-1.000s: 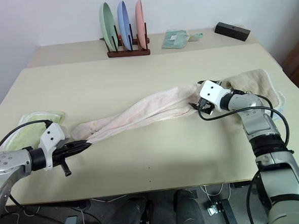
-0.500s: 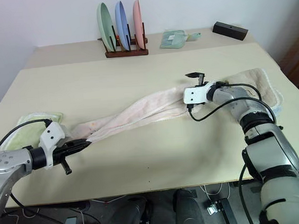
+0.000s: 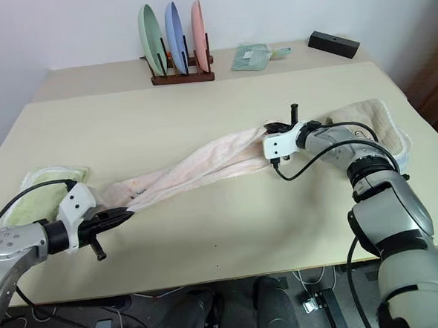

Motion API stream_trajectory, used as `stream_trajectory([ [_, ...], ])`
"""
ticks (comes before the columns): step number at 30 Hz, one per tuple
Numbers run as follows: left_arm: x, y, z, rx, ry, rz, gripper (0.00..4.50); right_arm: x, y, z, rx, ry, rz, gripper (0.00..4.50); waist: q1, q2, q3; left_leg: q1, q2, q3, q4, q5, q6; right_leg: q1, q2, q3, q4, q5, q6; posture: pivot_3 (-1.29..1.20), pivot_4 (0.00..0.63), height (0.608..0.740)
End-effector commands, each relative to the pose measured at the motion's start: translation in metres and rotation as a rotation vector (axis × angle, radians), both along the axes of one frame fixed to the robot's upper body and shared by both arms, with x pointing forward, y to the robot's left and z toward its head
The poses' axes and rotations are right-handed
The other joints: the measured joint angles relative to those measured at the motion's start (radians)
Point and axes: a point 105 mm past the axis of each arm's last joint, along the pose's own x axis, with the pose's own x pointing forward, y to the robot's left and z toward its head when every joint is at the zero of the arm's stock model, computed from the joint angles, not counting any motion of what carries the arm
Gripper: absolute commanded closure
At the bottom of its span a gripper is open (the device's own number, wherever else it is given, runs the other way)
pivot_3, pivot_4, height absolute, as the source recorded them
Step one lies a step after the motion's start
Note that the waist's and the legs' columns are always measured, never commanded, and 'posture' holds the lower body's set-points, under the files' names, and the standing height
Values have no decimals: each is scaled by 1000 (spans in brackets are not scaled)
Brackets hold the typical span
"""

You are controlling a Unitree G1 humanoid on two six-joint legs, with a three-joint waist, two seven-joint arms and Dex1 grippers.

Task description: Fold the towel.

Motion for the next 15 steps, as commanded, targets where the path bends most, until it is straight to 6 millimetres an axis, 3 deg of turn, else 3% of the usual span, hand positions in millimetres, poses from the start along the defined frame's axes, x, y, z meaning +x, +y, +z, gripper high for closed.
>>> stream_trajectory([
  [1,14,10,25,-11,-144,64,4500,-3,-6,28,56,-67,20,4476,0,0,0,0,0,0,0,0,0,0,0,0,0,0,0,0,150,740],
  [6,67,35,69,43,-443,264,4500,-2,-13,74,121,-201,3,4476,3,0,0,0,0,0,1,1,-1,1,0,0,0,0,0,0,150,740],
  [10,115,63,141,2,-739,489,4500,4,-19,131,174,-354,-54,4476,1,0,0,0,0,0,1,1,-1,0,0,0,1,0,0,0,150,740],
  [13,132,81,208,-134,-945,636,4500,2,-22,183,218,-494,-84,4476,-1,-1,0,-4,0,0,2,1,-1,-4,0,-1,1,0,0,0,150,740],
  [15,135,87,237,-210,-1015,669,4500,-3,-22,208,241,-554,-80,4476,-3,-1,0,-14,-1,0,4,1,-1,-15,-1,-1,3,1,0,0,150,740],
])
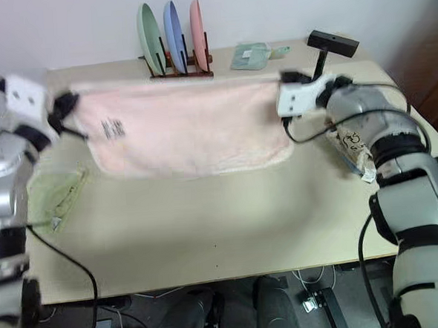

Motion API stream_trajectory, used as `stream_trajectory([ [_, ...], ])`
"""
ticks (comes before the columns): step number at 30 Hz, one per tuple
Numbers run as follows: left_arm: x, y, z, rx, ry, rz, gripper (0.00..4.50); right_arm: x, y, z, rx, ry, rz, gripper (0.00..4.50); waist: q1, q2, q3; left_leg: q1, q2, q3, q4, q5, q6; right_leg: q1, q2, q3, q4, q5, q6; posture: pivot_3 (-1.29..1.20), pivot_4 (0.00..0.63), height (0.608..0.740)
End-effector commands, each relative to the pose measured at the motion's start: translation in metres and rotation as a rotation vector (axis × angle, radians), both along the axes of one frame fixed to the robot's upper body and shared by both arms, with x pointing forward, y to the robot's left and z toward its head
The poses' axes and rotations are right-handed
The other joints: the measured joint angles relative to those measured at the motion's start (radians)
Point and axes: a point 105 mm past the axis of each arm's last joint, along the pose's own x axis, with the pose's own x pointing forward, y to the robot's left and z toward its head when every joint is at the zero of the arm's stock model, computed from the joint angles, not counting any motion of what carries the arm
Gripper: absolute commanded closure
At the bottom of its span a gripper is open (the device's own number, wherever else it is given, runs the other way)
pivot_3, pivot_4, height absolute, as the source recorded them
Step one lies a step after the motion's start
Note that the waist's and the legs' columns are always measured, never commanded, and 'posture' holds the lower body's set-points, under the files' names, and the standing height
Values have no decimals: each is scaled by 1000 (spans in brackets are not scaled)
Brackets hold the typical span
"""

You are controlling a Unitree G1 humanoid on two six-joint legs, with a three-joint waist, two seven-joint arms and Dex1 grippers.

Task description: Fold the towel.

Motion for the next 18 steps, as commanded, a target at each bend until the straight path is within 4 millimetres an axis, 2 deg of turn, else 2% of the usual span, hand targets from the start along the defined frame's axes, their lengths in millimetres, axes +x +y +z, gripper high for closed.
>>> stream_trajectory([
  [1,-7,29,48,-74,-175,90,4500,-13,-16,59,84,-160,-32,4476,-4,0,0,0,0,0,-1,0,0,-1,0,0,0,0,0,0,150,740],
  [3,-6,27,49,-50,-172,71,4500,-16,-15,65,105,-165,-13,4476,-7,-1,-1,2,0,0,-2,0,0,-1,-1,-1,0,0,0,0,150,740],
  [6,-8,21,38,19,-129,21,4500,-23,-12,69,148,-143,44,4476,-17,-1,-1,3,-1,0,-2,0,0,-2,-1,-1,-1,0,0,0,150,740],
  [7,-10,20,31,28,-107,4,4500,-25,-9,65,165,-107,75,4476,-23,-1,-1,2,-1,0,-2,0,0,-2,-1,-1,-1,0,0,0,150,740],
  [9,-17,16,4,29,-12,-62,4500,-31,-2,47,200,20,156,4476,-28,-1,-1,1,-1,0,-2,0,0,-3,-1,-1,-1,0,0,0,150,740],
  [10,-24,14,-16,44,54,-98,4500,-36,-1,27,185,119,187,4476,-30,-1,-1,2,0,0,-2,0,0,-2,-1,-1,0,0,0,0,150,740],
  [11,-36,8,-50,61,188,-171,4500,-43,-2,-6,159,275,203,4476,-32,-1,-1,1,0,0,-3,0,0,-2,-1,-1,0,0,0,0,150,740],
  [12,-47,3,-72,69,282,-224,4500,-51,-3,-28,141,386,215,4476,-32,0,-1,2,0,-1,-3,0,1,-1,-1,-1,0,0,0,0,150,740],
  [14,-78,-5,-120,97,485,-312,4500,-77,-10,-76,127,662,216,4476,-30,0,-1,2,0,-1,-3,-1,2,-1,-1,0,0,0,0,0,150,740],
  [16,-104,-12,-145,130,611,-376,4500,-100,-19,-99,121,838,192,4476,-23,2,1,0,0,-1,-3,-2,4,-1,-1,0,0,0,0,0,150,740],
  [18,-124,-17,-159,128,703,-429,4500,-116,-27,-108,130,949,156,4476,-4,3,4,-3,-1,0,2,-2,5,-3,-1,0,-1,0,0,0,150,740],
])
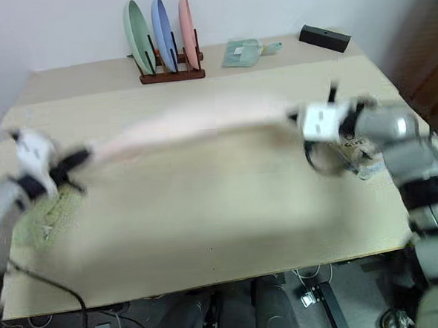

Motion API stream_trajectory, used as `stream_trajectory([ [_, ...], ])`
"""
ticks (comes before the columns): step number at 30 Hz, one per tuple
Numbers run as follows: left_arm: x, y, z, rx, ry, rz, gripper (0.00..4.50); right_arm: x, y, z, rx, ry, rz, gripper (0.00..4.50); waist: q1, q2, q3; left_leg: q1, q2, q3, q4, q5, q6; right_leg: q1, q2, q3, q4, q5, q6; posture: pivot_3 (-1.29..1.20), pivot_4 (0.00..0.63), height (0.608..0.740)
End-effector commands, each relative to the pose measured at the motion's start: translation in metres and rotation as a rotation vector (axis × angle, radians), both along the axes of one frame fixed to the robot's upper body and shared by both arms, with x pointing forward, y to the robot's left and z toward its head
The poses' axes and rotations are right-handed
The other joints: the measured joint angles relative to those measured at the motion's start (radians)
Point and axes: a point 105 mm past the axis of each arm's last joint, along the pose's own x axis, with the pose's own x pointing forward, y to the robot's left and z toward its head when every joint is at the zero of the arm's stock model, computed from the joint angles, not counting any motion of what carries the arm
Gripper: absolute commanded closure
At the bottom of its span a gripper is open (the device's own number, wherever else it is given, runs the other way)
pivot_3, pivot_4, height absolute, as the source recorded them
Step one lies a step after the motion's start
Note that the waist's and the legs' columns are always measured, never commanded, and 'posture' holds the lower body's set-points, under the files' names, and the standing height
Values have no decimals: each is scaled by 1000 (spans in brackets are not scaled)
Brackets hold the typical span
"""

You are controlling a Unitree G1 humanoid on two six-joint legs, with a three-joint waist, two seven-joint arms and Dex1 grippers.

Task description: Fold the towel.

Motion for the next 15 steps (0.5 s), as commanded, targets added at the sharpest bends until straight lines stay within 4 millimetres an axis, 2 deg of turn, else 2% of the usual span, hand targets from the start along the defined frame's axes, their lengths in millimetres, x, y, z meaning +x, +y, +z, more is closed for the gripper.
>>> stream_trajectory([
  [1,-24,-12,27,16,-7,-108,4500,-21,-2,38,27,41,4,4476,20,1,1,1,0,1,2,0,-1,1,0,0,0,2,-1,0,150,740],
  [6,-54,-15,11,-18,152,-151,4500,-56,-9,27,7,271,-21,4476,49,1,0,20,2,0,-3,-3,3,20,1,-1,-2,4,-3,0,150,740],
  [8,-51,-13,11,-7,142,-136,4500,-51,-7,32,25,231,-30,4476,49,0,1,23,2,0,-3,-4,5,23,1,-1,-3,3,-2,0,150,740],
  [12,-32,-4,15,26,65,-67,4500,-37,-7,36,18,150,-44,4476,47,0,1,22,2,1,-2,-1,0,22,0,-1,-3,3,-2,0,150,740],
  [15,-7,8,21,16,1,37,4500,-14,-5,41,24,48,-58,4476,44,0,1,22,2,1,-3,-1,-1,22,1,-1,-3,3,-2,0,150,740],
])
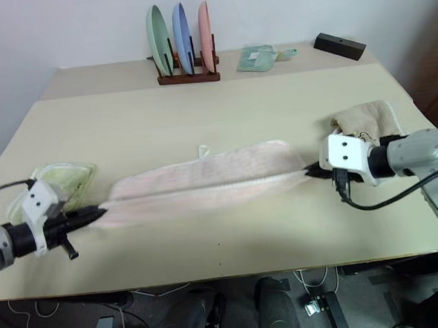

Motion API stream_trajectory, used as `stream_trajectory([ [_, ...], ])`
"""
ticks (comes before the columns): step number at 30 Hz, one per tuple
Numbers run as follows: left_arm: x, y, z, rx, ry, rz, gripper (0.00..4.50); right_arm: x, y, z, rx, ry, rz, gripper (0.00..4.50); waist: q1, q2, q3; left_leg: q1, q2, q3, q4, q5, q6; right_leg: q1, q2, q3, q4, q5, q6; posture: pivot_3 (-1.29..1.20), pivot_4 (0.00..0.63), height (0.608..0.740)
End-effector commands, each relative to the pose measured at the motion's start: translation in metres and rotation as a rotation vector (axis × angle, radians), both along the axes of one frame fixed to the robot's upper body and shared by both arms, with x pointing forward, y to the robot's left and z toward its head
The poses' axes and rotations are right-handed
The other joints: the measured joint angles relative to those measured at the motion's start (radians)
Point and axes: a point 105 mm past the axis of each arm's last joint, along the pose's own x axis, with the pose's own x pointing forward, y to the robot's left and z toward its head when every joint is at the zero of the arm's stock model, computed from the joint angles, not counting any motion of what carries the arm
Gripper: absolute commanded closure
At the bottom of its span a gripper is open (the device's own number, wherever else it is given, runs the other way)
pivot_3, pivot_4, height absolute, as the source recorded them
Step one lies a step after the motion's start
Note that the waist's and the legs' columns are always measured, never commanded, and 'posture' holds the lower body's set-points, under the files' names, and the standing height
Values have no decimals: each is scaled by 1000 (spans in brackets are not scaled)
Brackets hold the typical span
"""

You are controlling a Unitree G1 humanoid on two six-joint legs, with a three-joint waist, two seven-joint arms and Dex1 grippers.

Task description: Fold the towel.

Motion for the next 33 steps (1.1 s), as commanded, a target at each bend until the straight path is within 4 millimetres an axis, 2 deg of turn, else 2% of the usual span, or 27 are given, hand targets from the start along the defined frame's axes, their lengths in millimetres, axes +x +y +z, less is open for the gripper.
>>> stream_trajectory([
  [1,22,15,5,20,-65,109,4500,25,0,10,-12,-133,-19,4476,-1,-1,0,-1,0,0,0,0,0,-1,0,0,0,0,0,0,150,740],
  [5,39,17,0,54,-72,141,4500,59,11,10,-10,-241,-14,4476,-6,-1,0,-1,0,1,0,0,-1,-2,0,0,1,0,0,0,150,740],
  [9,47,15,-9,45,-45,164,4500,84,20,2,-28,-285,-9,4476,-6,-1,0,-2,0,2,-1,0,-1,-4,0,0,0,0,0,0,150,740],
  [13,45,13,-20,57,-14,169,4500,102,27,-9,-45,-309,-26,4476,-5,-1,0,-2,0,2,-1,0,-1,-4,0,0,1,0,0,0,150,740],
  [16,43,15,-24,64,1,186,4500,108,27,-17,-68,-301,-35,4476,-4,-1,0,-2,0,1,-1,0,-1,-4,1,0,1,0,0,0,150,740],
  [19,46,14,-19,-17,-17,226,3564,112,22,-20,-58,-286,-73,3619,-3,-1,0,-2,0,1,-1,0,-1,-4,1,0,1,0,0,0,150,740],
  [24,56,21,-6,32,-143,308,1154,112,0,-3,-96,-400,-133,1191,-4,-1,0,-2,0,1,-1,1,-1,-4,1,0,1,0,0,0,150,740],
  [27,64,17,14,-13,-263,348,1154,105,-13,15,-12,-444,-198,1191,-1,-1,0,-2,0,1,0,1,-1,-4,1,0,1,0,0,0,150,740],
  [30,68,1,28,-66,-342,326,1154,87,-22,22,180,-352,-286,1191,1,-2,0,-2,0,0,0,1,-1,-3,1,0,0,0,0,0,150,740],
  [33,63,-36,27,-62,-356,160,1098,53,-16,14,453,-120,-343,339,3,-1,0,-3,0,0,0,0,-1,-3,0,0,0,0,0,0,150,740],
])
